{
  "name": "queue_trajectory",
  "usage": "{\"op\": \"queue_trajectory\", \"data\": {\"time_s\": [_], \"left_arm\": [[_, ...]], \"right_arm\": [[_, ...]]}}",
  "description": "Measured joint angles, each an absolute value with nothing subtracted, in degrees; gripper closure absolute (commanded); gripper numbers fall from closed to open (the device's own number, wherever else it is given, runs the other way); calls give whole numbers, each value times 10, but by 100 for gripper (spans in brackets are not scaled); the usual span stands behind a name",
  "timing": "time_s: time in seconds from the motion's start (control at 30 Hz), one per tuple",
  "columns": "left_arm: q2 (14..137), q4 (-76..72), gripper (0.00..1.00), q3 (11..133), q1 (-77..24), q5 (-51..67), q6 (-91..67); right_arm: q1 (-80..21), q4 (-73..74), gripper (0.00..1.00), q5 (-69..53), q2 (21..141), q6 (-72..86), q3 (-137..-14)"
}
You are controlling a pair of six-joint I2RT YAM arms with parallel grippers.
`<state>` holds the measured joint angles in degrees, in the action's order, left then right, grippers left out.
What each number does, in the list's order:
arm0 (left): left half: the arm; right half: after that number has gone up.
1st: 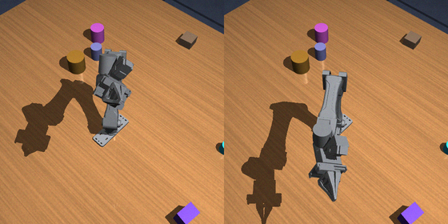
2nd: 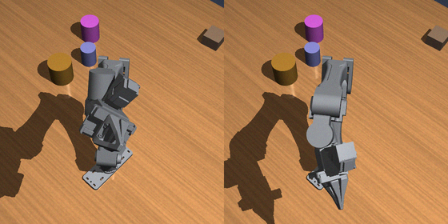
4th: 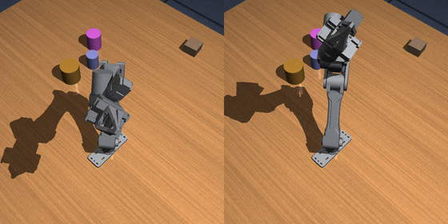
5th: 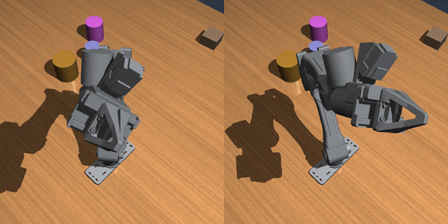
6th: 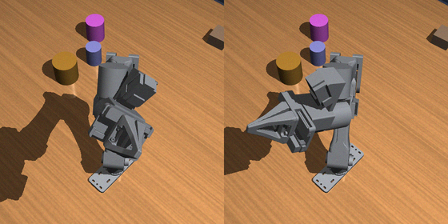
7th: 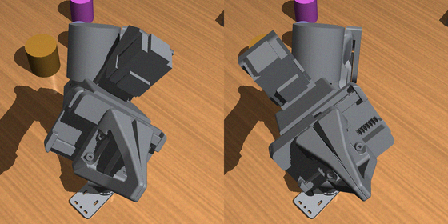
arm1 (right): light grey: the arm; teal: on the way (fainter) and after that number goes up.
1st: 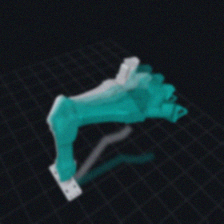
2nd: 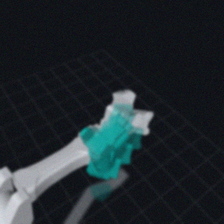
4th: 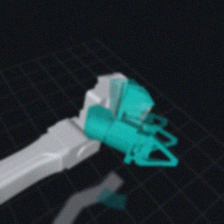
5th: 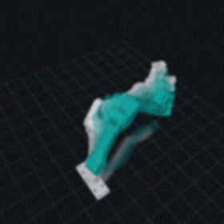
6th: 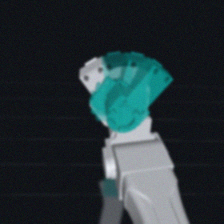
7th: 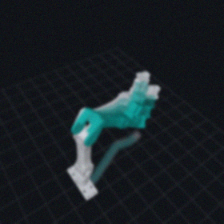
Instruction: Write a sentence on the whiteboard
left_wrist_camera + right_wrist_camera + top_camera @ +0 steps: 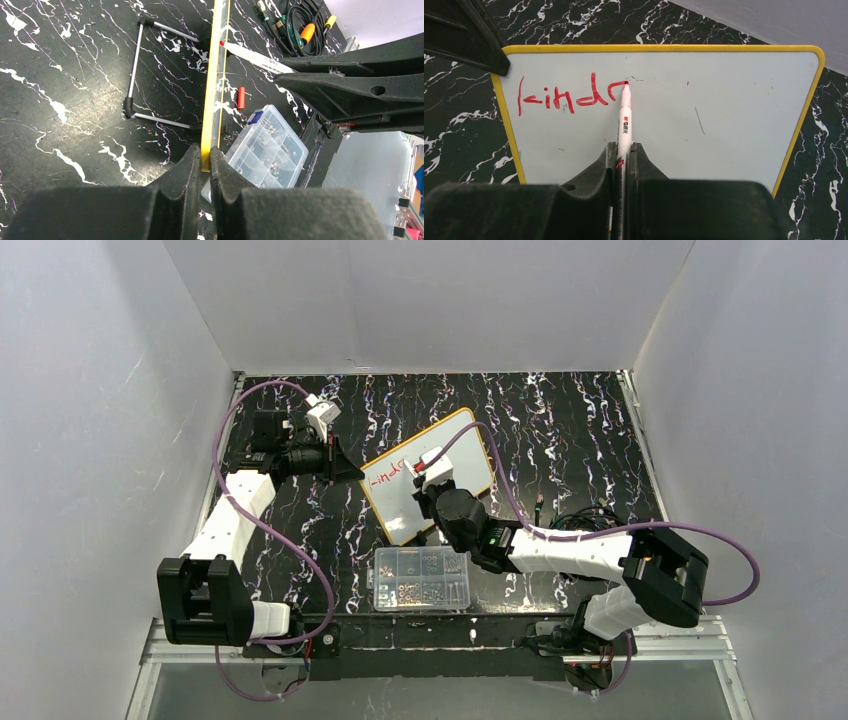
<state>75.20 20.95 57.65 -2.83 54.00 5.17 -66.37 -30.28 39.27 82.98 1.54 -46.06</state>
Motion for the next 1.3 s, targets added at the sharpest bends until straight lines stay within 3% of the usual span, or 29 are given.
{"op": "queue_trajectory", "data": {"time_s": [1.3], "left_arm": [[752,209,100,576,-28,536,51]], "right_arm": [[-665,-280,99,388,816,58,-442]]}}
